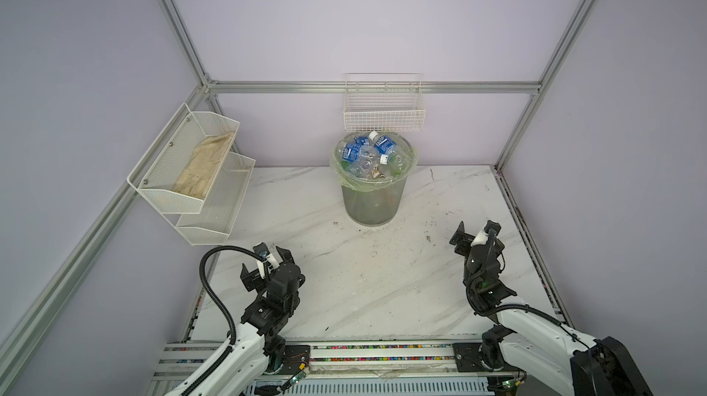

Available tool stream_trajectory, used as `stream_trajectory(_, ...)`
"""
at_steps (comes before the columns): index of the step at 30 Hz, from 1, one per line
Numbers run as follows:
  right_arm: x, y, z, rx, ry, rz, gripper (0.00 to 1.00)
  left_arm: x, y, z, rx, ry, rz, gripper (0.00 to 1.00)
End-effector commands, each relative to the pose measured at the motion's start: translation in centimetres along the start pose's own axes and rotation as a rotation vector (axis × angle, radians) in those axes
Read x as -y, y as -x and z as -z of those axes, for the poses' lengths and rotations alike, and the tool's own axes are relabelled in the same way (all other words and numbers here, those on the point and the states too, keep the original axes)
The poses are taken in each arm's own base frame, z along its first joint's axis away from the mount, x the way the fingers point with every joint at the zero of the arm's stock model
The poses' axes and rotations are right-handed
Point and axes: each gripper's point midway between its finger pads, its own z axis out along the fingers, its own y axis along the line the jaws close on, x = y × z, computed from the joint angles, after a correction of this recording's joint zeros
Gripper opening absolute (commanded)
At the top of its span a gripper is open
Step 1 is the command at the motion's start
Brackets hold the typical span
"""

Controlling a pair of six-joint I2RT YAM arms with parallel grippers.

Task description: Throw the plastic bottles in the bin

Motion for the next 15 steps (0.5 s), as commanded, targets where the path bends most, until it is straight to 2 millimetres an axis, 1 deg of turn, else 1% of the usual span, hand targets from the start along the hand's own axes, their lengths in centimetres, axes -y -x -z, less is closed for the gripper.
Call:
stream_trajectory(1,0.46,0.73,-0.03,0.038,-0.013,-0.031,0.96,-0.55,-0.43,-0.22,0.015,0.031,0.002,1.00)
stream_trajectory(8,1.15,1.00,0.00,0.058,-0.029,-0.061,0.96,-0.47,-0.38,-0.37,0.016,0.039,-0.002,1.00)
stream_trajectory(15,1.42,1.06,-0.04,0.065,-0.033,-0.072,0.95,0.27,-0.16,-0.67,0.030,0.022,-0.012,1.00)
